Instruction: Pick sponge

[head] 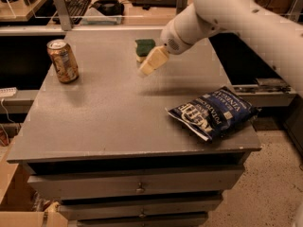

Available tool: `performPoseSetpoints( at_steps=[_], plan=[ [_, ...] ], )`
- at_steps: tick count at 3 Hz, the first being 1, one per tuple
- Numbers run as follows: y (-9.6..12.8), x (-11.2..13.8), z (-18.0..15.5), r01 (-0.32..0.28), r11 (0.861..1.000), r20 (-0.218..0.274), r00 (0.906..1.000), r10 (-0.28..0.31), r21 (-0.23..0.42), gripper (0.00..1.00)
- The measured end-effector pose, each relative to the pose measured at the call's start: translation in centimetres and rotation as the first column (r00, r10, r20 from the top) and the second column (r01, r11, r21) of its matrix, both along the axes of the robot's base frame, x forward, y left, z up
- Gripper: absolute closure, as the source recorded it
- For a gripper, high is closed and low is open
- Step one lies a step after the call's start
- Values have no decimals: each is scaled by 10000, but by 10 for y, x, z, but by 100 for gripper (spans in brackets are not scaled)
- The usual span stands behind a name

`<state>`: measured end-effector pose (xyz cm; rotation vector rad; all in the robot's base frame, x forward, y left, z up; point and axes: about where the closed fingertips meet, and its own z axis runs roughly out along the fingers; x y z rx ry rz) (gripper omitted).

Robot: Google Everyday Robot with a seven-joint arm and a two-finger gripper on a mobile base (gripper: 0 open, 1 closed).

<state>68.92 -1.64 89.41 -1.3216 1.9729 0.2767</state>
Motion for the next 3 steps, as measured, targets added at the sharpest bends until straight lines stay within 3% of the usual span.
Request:
performPoseSetpoints(
  at_steps=[1, 3],
  plan=[
    [27, 32, -16, 460, 9987, 217, 9987, -465, 220, 0],
    [12, 89, -39, 1779, 9827, 257, 9834, -1794, 516, 0]
  ],
)
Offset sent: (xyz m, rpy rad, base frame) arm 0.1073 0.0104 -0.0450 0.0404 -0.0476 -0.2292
